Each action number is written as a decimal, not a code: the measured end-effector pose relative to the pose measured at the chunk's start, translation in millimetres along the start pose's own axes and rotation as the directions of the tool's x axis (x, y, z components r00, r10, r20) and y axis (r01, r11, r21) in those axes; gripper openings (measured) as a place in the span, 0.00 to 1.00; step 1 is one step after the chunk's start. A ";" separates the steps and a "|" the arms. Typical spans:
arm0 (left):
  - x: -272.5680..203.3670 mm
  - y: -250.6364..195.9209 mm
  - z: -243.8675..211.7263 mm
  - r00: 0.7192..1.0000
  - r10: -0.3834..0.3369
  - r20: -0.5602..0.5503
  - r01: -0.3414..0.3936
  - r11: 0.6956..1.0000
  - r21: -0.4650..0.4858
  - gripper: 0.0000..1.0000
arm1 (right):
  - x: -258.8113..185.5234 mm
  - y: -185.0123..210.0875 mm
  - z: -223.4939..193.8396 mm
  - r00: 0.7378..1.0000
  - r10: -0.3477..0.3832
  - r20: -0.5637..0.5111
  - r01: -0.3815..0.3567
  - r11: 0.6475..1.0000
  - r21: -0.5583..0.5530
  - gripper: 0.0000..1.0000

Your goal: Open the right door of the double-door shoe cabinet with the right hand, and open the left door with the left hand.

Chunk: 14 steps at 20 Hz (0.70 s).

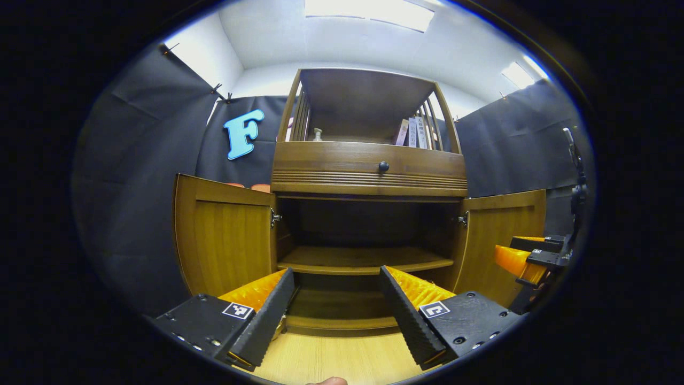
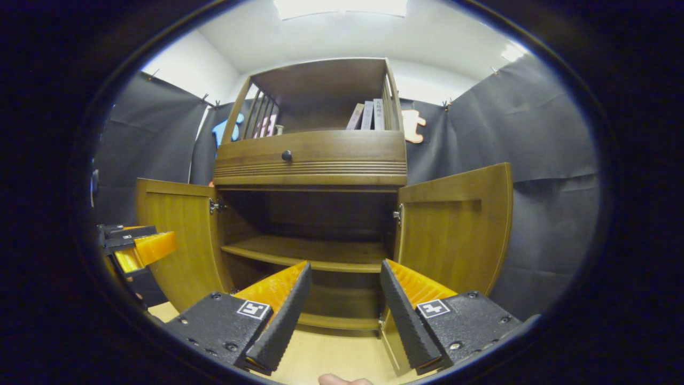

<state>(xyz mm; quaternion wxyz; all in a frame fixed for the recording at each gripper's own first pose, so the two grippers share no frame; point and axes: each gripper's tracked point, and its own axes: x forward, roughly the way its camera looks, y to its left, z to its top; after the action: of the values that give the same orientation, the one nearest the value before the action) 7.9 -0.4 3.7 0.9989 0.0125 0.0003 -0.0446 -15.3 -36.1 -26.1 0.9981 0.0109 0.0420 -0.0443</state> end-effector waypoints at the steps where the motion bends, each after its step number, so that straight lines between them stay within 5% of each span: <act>1: 0.0 0.7 1.5 1.000 0.002 0.004 -0.002 1.000 0.004 0.96 | 1.0 -0.6 0.6 1.000 0.001 0.001 -0.001 1.000 0.001 0.86; 14: 2.2 6.2 12.1 0.999 0.024 0.031 -0.024 1.000 0.014 1.00 | 0.4 -0.1 5.4 1.000 0.023 0.011 -0.022 1.000 -0.005 0.86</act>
<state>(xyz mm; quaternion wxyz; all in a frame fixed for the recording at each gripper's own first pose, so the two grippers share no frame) 10.7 5.3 15.9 0.9992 0.0188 -0.0154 -0.0328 -14.5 -36.4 -20.8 0.9987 0.0084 0.0367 -0.0330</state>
